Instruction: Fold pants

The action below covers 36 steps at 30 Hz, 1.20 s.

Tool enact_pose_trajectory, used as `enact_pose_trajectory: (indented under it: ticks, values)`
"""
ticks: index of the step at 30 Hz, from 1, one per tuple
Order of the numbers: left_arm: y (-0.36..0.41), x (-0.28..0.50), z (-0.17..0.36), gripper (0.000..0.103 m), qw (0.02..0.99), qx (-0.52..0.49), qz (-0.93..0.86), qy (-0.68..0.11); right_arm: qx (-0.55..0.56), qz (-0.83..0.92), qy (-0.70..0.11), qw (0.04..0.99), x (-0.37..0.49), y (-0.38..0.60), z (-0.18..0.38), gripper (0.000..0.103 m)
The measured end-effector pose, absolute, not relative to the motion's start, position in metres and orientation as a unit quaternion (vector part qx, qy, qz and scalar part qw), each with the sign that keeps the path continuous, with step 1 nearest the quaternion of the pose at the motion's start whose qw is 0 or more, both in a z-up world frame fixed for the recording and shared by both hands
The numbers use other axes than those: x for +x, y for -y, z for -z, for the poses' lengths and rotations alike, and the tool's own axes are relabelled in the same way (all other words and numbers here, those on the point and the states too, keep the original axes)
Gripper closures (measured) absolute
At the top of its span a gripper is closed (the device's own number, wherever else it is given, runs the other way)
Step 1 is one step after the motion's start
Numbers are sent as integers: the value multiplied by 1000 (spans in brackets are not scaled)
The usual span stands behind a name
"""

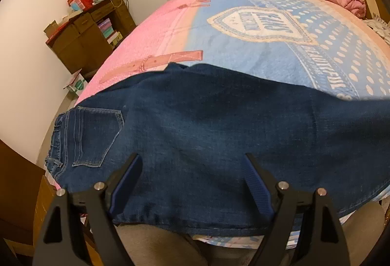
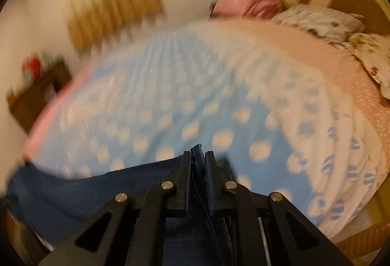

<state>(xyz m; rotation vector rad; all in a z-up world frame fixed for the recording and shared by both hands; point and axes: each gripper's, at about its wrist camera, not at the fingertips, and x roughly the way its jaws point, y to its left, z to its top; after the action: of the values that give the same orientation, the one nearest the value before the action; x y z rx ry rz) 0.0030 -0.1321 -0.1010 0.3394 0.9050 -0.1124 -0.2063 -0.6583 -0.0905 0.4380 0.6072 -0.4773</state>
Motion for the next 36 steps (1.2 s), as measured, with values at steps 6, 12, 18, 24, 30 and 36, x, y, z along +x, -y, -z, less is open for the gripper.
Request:
enact_pose_trajectory:
  ticks: [6,12,18,24,30,36]
  values:
    - [133,2,104,18,881,164,53,-440,216,258,-321,885,-181,675,119,91]
    - [129,4,101,18,884,157,50,-437,281,277,-296,870,-194,698,134,82]
    - [126,6,111,18,881,145,60,-447,321,305,-218,870,-265,674,94,63]
    - [133,1,122,18,873,145,74,-459,389,162,-301,856,-281,597,129,65]
    - [125,-7,106,18,883,135,80,-442,500,113,-298,805,-276,581,177,71]
    - [110,-11,102,18,884,123,72,-445,554,104,-309,766,-252,580,202,71]
